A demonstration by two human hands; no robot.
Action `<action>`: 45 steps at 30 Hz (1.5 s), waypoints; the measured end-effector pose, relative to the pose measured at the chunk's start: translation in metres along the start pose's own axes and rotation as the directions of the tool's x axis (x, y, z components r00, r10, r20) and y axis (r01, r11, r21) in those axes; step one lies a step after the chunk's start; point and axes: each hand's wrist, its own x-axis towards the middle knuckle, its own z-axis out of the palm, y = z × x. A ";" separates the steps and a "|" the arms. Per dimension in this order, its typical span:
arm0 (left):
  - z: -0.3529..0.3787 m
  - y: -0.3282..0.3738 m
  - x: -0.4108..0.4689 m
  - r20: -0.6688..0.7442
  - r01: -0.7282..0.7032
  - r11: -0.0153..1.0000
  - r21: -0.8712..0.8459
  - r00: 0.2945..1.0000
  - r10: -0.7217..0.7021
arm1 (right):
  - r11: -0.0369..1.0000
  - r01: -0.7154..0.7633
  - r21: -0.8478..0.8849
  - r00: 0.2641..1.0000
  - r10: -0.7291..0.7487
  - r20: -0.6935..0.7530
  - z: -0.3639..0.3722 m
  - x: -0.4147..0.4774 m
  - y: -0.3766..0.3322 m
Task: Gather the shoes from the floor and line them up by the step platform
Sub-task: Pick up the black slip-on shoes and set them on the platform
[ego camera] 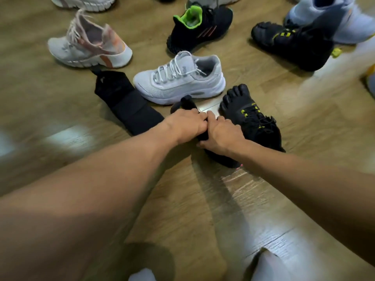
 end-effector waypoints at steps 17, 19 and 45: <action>-0.019 -0.092 -0.169 0.392 0.333 -0.212 -0.919 0.829 -0.398 | 0.770 0.586 -0.251 0.773 -0.624 -0.112 -0.100 0.002 -0.146; -0.013 -0.102 -0.197 0.422 0.305 -0.305 -0.902 0.769 -0.480 | 0.740 0.633 -0.228 0.720 -0.671 -0.178 -0.093 0.003 -0.166; 0.107 -0.091 -0.235 0.301 0.846 0.259 -0.467 0.428 -0.852 | 0.460 0.520 -0.720 0.717 -0.693 0.076 -0.010 0.078 -0.234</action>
